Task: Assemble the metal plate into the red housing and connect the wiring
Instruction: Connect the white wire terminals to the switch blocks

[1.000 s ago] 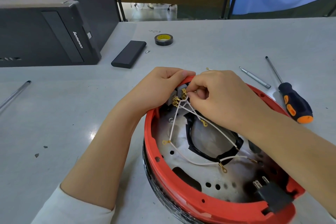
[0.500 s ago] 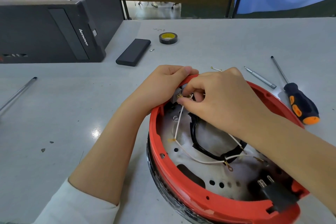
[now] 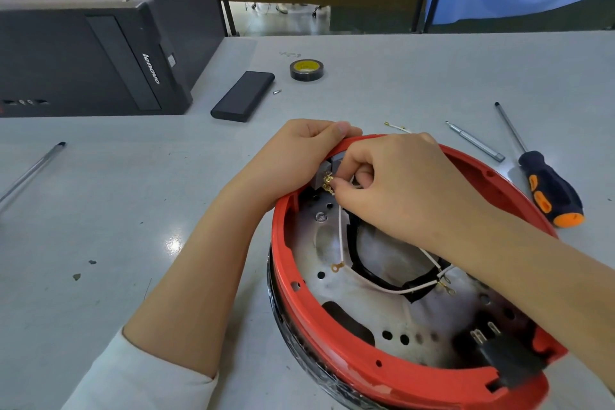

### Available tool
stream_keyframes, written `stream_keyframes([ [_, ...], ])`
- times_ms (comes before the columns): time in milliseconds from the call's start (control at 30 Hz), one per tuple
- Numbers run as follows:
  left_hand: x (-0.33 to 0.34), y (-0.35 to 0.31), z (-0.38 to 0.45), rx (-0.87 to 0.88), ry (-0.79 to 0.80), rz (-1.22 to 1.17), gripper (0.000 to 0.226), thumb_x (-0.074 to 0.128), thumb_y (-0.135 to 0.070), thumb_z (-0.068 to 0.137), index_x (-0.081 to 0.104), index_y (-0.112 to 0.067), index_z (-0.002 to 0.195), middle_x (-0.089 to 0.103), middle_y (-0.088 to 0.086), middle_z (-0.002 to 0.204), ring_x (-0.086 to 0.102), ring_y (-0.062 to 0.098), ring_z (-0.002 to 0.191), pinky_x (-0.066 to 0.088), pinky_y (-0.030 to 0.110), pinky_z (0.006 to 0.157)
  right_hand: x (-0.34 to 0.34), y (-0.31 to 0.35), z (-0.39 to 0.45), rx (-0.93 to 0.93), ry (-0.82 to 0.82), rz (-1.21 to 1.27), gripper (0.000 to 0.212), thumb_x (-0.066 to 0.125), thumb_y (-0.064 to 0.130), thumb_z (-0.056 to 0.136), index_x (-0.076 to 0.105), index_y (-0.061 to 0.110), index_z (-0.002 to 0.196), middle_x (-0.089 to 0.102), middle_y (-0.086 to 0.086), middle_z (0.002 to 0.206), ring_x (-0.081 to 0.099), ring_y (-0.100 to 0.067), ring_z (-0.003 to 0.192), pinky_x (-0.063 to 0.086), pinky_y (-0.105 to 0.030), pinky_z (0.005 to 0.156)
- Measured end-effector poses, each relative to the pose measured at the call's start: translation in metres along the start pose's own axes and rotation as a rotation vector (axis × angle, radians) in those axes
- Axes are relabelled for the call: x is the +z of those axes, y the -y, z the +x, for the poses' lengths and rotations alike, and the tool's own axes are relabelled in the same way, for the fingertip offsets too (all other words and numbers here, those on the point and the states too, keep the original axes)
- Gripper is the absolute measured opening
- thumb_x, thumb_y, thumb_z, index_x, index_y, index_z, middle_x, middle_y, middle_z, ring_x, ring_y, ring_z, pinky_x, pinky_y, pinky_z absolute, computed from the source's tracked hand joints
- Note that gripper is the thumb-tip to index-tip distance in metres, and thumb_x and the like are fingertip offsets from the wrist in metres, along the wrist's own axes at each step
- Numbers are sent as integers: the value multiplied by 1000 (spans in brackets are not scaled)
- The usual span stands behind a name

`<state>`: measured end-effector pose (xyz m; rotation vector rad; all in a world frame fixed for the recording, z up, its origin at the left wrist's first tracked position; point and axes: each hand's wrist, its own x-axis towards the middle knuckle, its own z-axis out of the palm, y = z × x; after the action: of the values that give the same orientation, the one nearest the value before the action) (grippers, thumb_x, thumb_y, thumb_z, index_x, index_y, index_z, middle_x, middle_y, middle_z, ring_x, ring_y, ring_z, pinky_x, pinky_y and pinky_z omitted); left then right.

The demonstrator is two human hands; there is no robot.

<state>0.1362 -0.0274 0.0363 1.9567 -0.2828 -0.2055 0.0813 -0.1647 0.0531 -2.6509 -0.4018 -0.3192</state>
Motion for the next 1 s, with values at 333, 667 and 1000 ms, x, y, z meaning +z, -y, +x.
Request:
stream_keyframes([
  [333,1,-3,-2,8,12,9,26,47,-31,103,72,-32,95,68,29,109,61,28,91,47,48,97,0,0,1,7,53,79,24,61,29,81,50,30,60,41,49,56,46,6,57,42,-37,87],
  [667,2,-4,-3,12,7,-8,28,46,-30,103,73,-23,105,67,32,107,58,26,84,50,37,79,2,-2,3,18,26,91,25,62,33,81,52,29,58,41,49,55,42,-3,51,42,-35,82],
  [1000,2,1,1,-20,-27,-95,29,48,-27,103,75,-19,108,77,-3,94,68,-3,78,49,6,68,3,-2,6,-2,49,80,22,59,31,82,55,25,61,44,46,54,48,0,57,39,-37,90],
])
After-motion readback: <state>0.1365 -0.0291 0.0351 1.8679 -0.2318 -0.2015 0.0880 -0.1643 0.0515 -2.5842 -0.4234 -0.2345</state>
